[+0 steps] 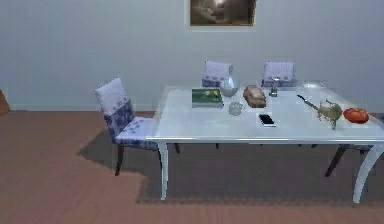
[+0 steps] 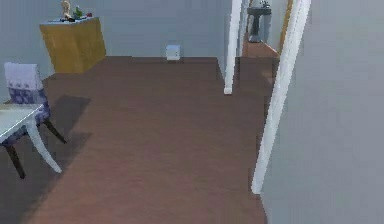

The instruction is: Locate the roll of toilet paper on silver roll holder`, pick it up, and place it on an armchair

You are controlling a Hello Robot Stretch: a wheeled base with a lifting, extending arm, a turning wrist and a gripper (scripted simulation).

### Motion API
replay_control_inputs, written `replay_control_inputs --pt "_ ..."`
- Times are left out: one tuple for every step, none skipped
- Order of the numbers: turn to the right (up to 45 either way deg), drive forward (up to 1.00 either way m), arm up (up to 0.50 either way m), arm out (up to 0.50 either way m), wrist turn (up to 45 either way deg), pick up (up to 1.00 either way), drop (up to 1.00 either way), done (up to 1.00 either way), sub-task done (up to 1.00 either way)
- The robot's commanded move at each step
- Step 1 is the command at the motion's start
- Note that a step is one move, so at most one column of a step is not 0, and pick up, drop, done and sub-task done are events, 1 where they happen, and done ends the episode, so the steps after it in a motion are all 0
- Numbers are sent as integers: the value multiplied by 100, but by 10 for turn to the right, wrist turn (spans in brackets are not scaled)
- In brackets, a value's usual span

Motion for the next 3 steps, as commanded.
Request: replay_control_inputs --pt "450 0 0 0 0 0 0 0 0" --pt "330 0 0 0 0 0 0 0 0" --pt "0 100 0 0 0 0 0 0 0"
